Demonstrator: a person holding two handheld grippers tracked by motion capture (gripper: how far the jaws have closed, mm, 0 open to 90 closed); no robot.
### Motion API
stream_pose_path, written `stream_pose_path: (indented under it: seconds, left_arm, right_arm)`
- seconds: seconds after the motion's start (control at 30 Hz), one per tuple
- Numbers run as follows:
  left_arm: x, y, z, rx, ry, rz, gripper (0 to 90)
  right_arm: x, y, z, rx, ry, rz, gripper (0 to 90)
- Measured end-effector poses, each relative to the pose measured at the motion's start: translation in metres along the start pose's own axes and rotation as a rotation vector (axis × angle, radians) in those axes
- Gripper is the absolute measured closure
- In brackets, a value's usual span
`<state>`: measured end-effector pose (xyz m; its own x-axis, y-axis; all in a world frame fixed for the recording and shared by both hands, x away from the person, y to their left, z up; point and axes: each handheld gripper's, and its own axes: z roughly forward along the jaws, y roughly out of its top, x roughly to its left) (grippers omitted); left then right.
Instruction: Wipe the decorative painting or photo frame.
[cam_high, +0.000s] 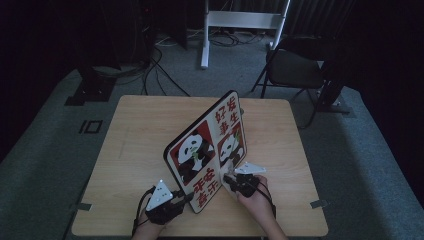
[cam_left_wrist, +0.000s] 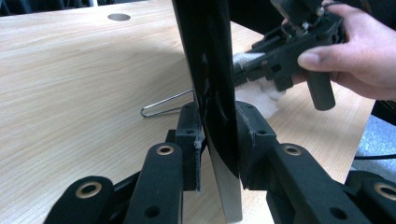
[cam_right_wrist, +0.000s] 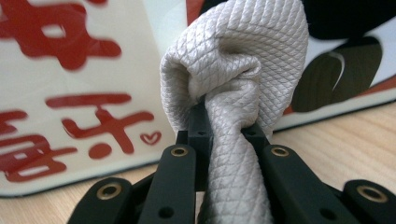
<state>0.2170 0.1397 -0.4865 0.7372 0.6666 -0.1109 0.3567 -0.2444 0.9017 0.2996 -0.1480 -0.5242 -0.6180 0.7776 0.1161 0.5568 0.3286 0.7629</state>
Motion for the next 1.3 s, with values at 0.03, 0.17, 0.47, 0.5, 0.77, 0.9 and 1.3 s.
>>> stream_pose_path:
  seconds: [0.03,0.17,0.47,0.5,0.77,0.9,1.3]
  left_arm:
    - [0.0,0.0,0.0,0.0,0.002,0.001,73.8]
    - [0.0,0.0,0.0,0.0,0.0,-0.002,73.8]
    - [0.0,0.0,0.0,-0.001,-0.002,-0.002,73.8]
    - [0.0,0.0,0.0,0.0,-0.001,0.0,73.8]
    - [0.0,0.0,0.0,0.0,-0.003,-0.003,73.8]
    - [0.0,0.0,0.0,-0.001,-0.001,-0.001,73.8]
    - [0.0,0.0,0.0,-0.001,0.0,0.002,73.8]
  right_arm:
    - [-0.001,-0.002,0.001,0.004,0.0,0.002,80.6]
    - [-0.002,-0.009,0.005,0.028,-0.002,0.008,80.7]
    - [-0.004,-0.016,0.009,0.054,-0.009,0.009,80.9]
    - [-0.004,-0.016,0.008,0.057,-0.013,0.005,80.9]
    - [-0.006,0.002,-0.008,-0.017,0.007,0.025,81.1]
    - [-0.003,0.026,-0.024,-0.099,0.013,0.014,81.1]
    - [0.007,0.081,-0.068,-0.271,0.03,-0.029,81.0]
